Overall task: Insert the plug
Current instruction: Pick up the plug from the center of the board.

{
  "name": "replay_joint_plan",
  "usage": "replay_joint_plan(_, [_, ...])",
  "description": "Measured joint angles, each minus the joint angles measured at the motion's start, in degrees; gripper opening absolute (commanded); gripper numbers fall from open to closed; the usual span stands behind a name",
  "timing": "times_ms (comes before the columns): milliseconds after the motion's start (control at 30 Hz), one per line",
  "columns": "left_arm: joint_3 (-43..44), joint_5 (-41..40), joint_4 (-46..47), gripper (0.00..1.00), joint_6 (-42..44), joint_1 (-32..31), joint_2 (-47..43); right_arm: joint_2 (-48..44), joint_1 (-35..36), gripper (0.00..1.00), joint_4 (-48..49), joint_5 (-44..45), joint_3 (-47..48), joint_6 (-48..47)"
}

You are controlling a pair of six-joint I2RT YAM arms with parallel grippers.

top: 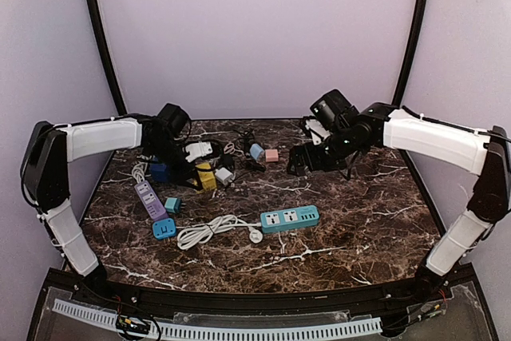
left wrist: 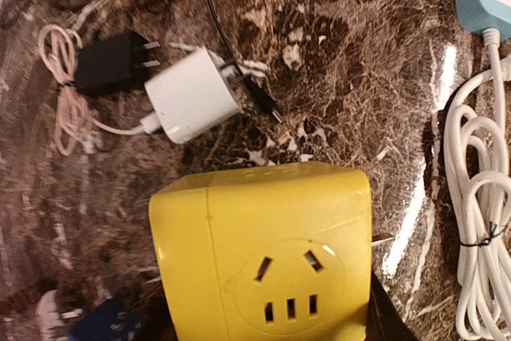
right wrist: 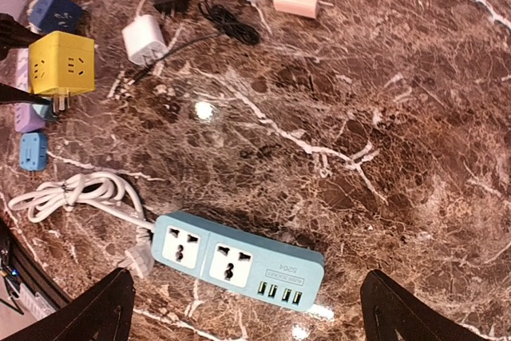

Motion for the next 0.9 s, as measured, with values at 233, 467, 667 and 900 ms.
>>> replay_joint_plan(233, [12.2,-15.3,-7.6,0.01,10.1,-10.9,-15.4,-8.5,0.0,0.99,4.6,-7.6,4.2,-3.7])
replay_joint_plan(467, [-7.3,-28.9,13.3,0.01,39.1,-31.8,-36.5,-11.9,0.3,0.98,13.9,-19.7,9.6,-6.4])
replay_joint_plan(667, [-23.0,-30.3,36.8,0.01,59.4,-37.2,-35.3,-7.3,5.2,0.99,15.5,-25.1,11.2,-9.9])
replay_joint_plan(900, [-25.6,-31.8,52.3,0.01,68.7,-38.4,-33.0,-0.3,10.3,0.99,12.7,-25.2,13.9,-13.5])
